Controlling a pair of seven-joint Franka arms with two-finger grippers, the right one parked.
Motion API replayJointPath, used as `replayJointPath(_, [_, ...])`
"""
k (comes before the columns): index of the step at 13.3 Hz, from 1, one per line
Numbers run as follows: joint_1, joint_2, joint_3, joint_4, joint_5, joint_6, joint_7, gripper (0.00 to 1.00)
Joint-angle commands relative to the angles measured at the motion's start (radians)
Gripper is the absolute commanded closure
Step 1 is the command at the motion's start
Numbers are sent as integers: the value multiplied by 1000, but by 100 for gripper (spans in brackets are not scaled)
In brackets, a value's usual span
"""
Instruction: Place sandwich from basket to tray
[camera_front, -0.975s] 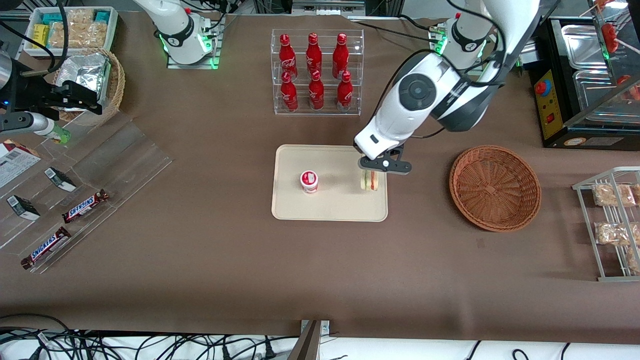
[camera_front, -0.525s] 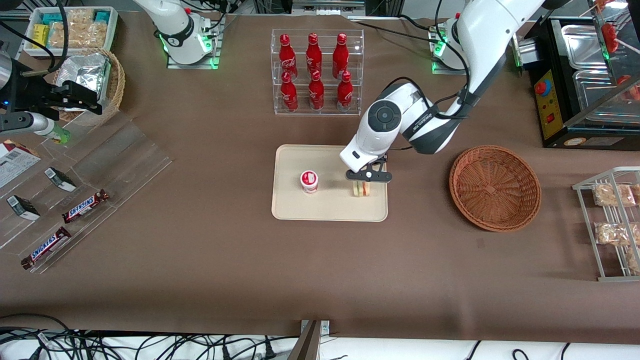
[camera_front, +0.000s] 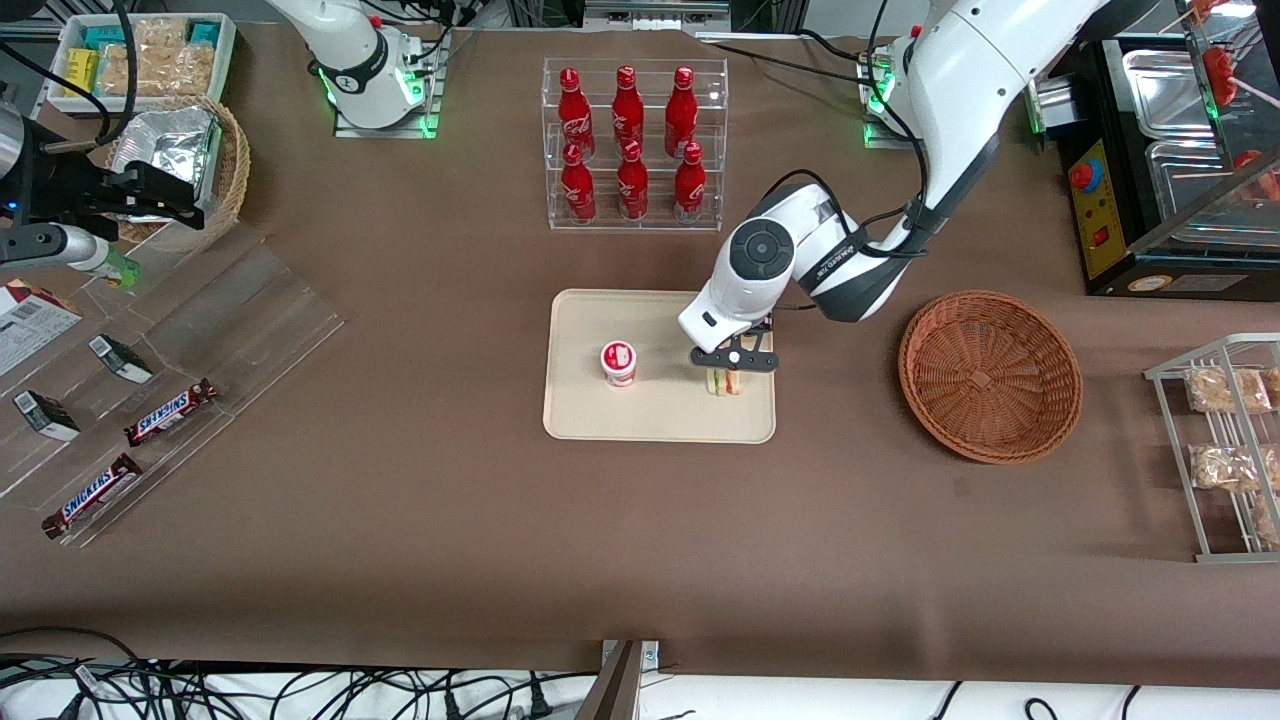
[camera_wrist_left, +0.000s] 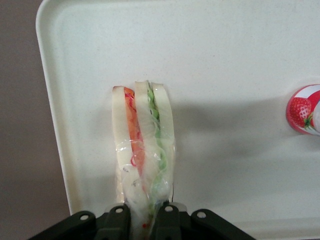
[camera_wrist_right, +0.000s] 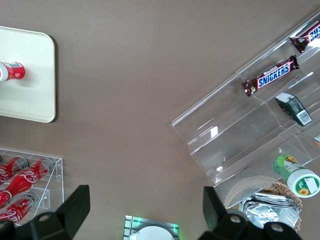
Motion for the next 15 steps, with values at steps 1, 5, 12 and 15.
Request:
replayJointPath(1, [-8, 19, 6, 29, 35, -2, -32, 83])
replayJointPath(5, [2, 14, 4, 29, 37, 15, -64, 40])
replayJointPath(12, [8, -11, -3, 174, 18, -135, -118, 0])
replayJointPath(15, [29, -12, -2, 335, -41, -273, -118, 0])
